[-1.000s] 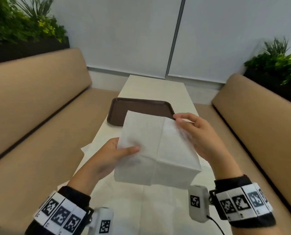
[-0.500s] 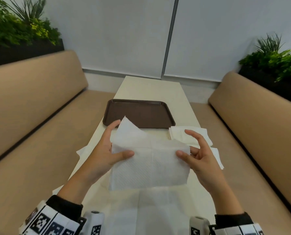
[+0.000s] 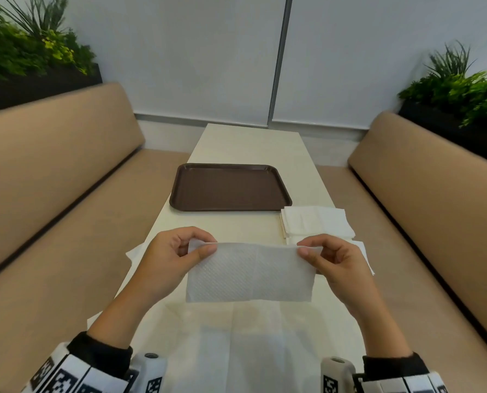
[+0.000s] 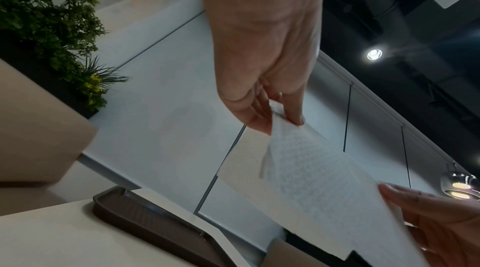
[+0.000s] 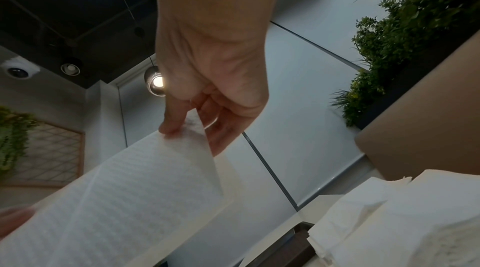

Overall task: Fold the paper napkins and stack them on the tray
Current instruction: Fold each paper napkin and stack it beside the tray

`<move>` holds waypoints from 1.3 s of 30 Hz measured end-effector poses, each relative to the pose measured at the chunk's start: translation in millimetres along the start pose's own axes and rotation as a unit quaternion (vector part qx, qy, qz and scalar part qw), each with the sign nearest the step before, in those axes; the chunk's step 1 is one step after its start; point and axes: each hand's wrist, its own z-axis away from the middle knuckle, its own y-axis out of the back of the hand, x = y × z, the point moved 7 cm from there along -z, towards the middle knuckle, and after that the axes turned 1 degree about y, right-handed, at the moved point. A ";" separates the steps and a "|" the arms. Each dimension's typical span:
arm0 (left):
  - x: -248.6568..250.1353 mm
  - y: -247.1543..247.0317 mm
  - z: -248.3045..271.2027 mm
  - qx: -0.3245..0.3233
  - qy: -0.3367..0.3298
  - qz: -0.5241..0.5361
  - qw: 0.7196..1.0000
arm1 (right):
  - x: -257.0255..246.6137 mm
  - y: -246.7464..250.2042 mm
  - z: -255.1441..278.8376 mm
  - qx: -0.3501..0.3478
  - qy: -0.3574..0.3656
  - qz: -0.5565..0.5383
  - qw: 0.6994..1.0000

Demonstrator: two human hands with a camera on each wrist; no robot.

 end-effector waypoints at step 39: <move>-163.0 -262.7 -156.1 -0.208 0.115 -0.363 0.901 | 193.4 143.8 -102.7 -0.031 -0.266 0.564 0.781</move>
